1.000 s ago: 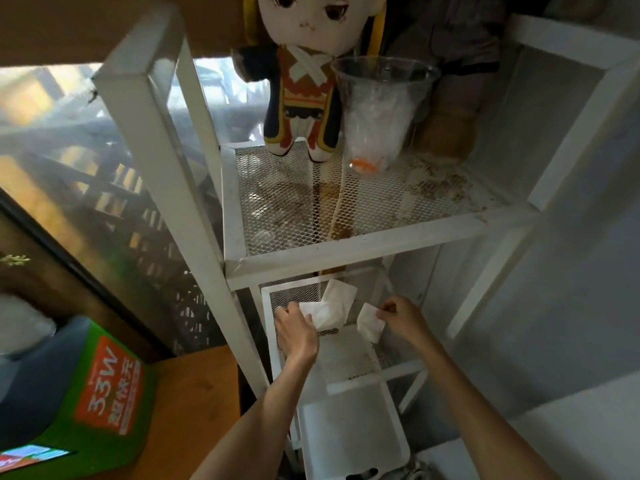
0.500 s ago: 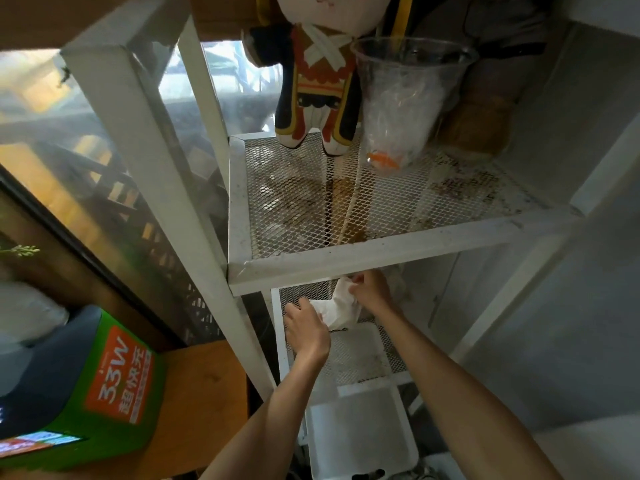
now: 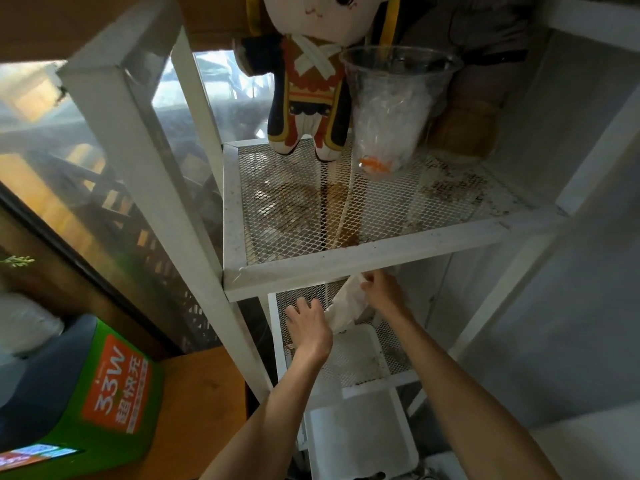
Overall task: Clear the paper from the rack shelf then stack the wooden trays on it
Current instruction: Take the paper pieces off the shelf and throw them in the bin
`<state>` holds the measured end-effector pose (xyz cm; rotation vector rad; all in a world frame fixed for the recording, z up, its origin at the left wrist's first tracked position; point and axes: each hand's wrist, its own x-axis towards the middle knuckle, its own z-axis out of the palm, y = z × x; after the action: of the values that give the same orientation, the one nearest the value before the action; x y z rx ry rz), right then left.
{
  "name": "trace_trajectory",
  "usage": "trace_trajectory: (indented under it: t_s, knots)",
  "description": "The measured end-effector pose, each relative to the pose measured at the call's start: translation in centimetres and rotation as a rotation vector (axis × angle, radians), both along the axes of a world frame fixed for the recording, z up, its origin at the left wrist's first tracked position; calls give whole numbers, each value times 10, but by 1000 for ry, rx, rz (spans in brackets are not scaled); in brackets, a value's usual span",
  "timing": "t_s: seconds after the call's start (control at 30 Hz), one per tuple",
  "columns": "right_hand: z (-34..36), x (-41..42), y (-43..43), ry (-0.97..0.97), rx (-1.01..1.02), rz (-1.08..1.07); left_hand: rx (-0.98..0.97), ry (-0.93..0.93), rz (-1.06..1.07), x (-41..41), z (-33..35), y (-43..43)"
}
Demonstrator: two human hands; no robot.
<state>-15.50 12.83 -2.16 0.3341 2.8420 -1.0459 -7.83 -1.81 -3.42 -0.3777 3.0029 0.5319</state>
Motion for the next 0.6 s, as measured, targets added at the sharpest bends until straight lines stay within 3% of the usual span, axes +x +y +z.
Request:
trace_trajectory:
  t_s: [0.1, 0.17, 0.23, 0.3, 0.37, 0.47, 0.6]
  knots:
    - [17, 9, 20, 107, -260, -184, 151, 77, 23, 5, 2, -3]
    - [30, 21, 30, 143, -540, -277, 418, 104, 135, 11, 9, -6]
    - [41, 40, 36, 67, -866, -314, 778, 59, 237, 21, 16, -10]
    - [50, 69, 31, -79, -1077, -204, 1117, -55, 269, 34, 23, -13]
    - [55, 99, 20, -220, -1222, -87, 1321, -134, 276, 45, 28, -14]
    - [55, 128, 9, -297, -1325, -60, 1473, -167, 300, 60, 32, -14]
    - [56, 148, 5, -360, -1608, -20, 1492, -213, 327, 76, 35, -14]
